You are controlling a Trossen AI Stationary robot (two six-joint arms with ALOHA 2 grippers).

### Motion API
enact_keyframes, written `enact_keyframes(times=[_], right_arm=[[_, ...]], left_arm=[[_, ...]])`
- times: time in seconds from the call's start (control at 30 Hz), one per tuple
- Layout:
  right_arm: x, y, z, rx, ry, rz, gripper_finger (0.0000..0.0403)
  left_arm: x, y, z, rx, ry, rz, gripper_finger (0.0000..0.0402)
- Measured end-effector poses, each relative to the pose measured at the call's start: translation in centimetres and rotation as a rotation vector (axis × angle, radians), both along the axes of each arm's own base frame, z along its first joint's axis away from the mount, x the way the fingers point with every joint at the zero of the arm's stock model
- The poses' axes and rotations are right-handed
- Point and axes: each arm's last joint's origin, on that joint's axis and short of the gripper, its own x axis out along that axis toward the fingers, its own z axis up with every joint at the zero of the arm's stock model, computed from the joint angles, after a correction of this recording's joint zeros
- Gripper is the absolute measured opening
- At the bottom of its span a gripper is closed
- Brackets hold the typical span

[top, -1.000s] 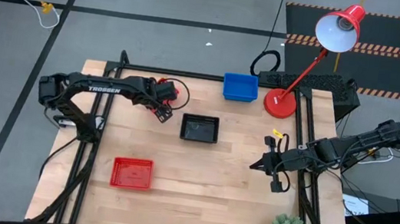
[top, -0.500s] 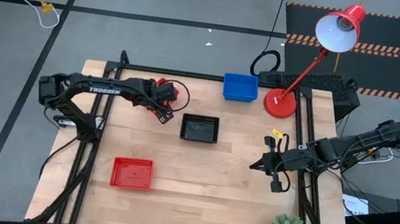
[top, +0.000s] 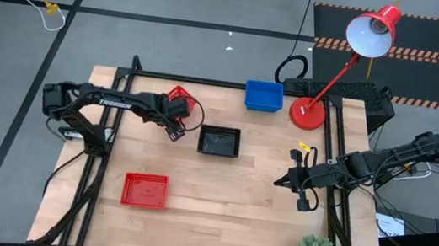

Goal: Stack baskets by color
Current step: Stack the top red basket on the stacked red baskets

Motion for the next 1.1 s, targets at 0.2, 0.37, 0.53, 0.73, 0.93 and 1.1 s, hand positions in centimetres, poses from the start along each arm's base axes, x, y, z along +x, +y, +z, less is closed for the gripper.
enact_keyframes(times=[0.2,0.37,0.53,0.73,0.93,1.1], right_arm=[[0.0,0.0,0.0,-0.006,-0.001,0.005,0.0006],[0.0,0.0,0.0,-0.006,-0.001,0.004,0.0006],[0.0,0.0,0.0,-0.006,-0.001,0.005,0.0006],[0.0,0.0,0.0,-0.006,-0.001,0.004,0.0006],[0.0,0.0,0.1,-0.004,-0.01,0.003,0.0006],[0.1,0.0,0.1,-0.004,-0.01,0.002,0.0006]], left_arm=[[0.4,-0.8,0.1,0.025,0.014,-0.076,0.0117],[0.7,-1.5,0.1,0.028,0.017,-0.119,0.0017],[0.7,-3.0,0.3,0.016,0.05,-0.175,0.0017],[-0.1,-6.1,2.0,0.006,0.046,-0.245,0.0011],[-2.1,-9.4,4.6,0.055,0.005,-0.301,0.0008],[-3.8,-12.0,6.2,0.067,-0.054,-0.373,0.001]])
